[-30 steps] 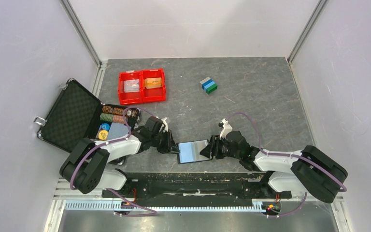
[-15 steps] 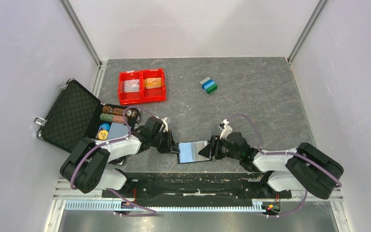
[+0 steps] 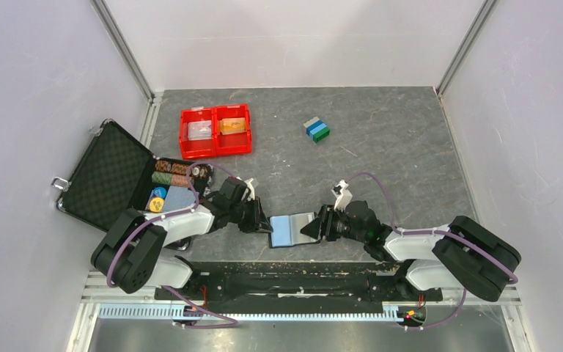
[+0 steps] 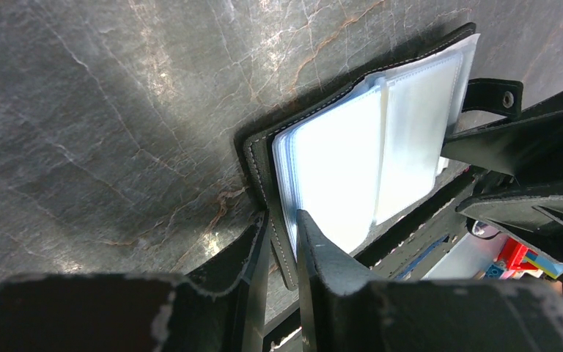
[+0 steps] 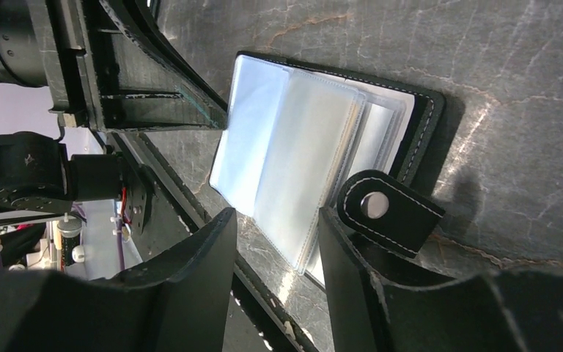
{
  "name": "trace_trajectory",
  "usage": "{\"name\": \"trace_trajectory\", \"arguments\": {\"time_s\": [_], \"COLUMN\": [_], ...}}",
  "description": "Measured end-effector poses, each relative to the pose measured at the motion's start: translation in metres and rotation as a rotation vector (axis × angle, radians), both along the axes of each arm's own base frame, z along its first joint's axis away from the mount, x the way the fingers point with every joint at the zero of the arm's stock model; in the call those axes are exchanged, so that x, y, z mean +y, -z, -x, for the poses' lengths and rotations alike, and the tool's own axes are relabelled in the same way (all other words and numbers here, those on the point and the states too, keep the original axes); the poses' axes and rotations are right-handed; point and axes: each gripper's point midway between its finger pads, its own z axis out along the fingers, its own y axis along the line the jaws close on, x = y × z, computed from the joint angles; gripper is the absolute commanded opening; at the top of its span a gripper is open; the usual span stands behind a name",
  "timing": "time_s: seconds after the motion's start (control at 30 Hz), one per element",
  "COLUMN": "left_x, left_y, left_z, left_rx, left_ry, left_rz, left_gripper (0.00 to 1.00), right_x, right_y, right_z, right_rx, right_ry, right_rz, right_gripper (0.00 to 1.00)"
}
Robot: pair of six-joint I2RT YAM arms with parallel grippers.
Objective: Take the credit cards out of the card holder
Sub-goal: Remove the credit card from the card holder.
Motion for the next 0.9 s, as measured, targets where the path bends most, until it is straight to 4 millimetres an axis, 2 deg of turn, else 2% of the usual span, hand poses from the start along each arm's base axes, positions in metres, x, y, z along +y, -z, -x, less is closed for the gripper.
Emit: {"name": "trace_trajectory", "arguments": {"time_s": [0.33, 0.57, 0.7, 0.9], "left_x": [-0.005, -0.007, -0.007, -0.007], "left_y": [-0.001, -0.001, -0.001, -0.001], "left_z": [0.0, 0.001, 0.001, 0.002], "left_rx": [-0.005, -0.011, -0.012, -0.007], "left_ry": [-0.009, -0.002, -0.002, -0.01], "left_rz": [0.021, 0.026, 0.027, 0.031], "left_gripper": [0.26, 0.26, 0.26, 0.28], "right_x": [0.014, 0.019, 0.023, 0.033], "right_y": [-0.028, -0.03, -0.025, -0.019], "right_z": [0.002, 0.003, 0.004, 0.007], "right_rx": [-0.074, -0.078, -0.065, -0.047], "right_ry": [-0.049, -0.067, -0.078, -0.109], "right_rz": [-0.097, -0.101, -0.085, -0.07], "right_gripper": [0.31, 0.31, 0.3, 0.37]}}
